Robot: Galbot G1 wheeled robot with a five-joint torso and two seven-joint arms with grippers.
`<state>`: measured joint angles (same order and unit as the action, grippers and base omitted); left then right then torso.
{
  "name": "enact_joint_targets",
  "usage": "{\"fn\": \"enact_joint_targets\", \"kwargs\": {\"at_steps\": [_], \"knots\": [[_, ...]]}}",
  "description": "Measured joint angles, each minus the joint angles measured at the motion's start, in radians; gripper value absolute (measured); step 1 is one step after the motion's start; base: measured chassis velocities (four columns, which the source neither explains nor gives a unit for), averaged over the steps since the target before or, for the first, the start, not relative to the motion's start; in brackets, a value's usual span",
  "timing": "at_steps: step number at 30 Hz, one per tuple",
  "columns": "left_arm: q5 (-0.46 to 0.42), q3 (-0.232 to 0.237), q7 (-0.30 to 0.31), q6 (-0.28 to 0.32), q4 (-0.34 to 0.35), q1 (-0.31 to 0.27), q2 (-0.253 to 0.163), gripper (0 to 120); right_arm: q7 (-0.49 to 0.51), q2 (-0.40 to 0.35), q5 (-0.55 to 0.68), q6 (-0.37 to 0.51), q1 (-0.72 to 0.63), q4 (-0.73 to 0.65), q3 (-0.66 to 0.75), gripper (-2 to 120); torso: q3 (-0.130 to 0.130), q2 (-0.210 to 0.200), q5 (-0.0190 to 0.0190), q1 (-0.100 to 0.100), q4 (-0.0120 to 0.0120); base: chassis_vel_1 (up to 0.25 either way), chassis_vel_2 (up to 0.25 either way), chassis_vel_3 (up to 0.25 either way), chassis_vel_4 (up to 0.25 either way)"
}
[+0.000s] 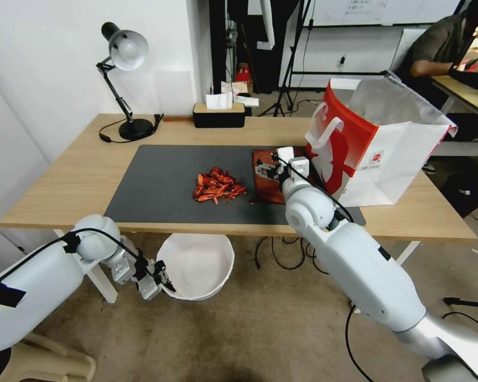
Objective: Sweep shrimp from table into container with towel, then put container into takeout bag.
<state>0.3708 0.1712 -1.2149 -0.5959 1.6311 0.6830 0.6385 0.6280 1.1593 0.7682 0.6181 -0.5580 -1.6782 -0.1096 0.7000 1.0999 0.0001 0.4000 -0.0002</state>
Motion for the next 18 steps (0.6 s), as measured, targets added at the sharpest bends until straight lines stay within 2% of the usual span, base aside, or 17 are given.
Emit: {"fn": "enact_joint_targets", "kwargs": {"at_steps": [18], "knots": [[0.004,0.004,0.000,-0.017,-0.012,0.008,0.002,0,-0.021,-0.019,0.024,0.046,-0.037,0.036,0.019,100,0.000,0.000,0.0000,0.000,0.0002,0.000,0.000,0.000,0.000]]}}
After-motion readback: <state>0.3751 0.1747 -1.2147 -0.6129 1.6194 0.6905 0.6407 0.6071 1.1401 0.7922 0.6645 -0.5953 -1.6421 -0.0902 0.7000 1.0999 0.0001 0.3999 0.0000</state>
